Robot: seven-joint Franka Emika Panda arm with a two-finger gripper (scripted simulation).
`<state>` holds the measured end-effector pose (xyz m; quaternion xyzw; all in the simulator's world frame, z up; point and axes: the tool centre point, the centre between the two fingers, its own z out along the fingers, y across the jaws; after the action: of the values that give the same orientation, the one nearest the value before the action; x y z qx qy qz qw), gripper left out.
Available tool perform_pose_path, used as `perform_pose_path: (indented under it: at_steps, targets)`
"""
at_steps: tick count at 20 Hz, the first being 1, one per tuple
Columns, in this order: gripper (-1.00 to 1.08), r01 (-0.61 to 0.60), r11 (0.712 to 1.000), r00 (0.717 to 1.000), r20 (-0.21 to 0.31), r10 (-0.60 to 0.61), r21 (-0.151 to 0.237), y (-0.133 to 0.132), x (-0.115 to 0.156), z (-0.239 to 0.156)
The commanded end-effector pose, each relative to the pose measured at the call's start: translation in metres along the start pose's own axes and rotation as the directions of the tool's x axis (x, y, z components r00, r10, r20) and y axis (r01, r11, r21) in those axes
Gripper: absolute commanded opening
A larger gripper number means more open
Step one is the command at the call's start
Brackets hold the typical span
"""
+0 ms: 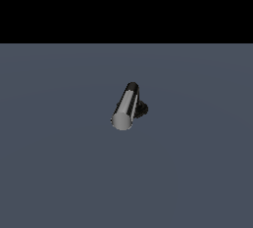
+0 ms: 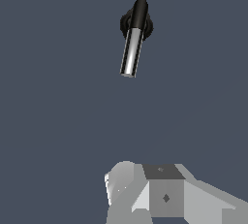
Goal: Turn on the faucet by rotating a designated handle.
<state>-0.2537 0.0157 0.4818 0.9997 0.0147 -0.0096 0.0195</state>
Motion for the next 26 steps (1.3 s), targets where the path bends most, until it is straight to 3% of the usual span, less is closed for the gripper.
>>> perform_pose_path:
  at_steps: [1,12,26]
  targets:
    - [-1.0,0.0,1.0,1.0,0.0,0.0,0.0,0.0,0.0,0.0]
    - [-1.0,-0.008,1.0,1.0,-0.001,0.008,0.003,-0.004,0.01,0.028]
    - [-1.0,-0.037,0.999,0.999,-0.006,0.037,0.014,-0.019,0.045,0.129]
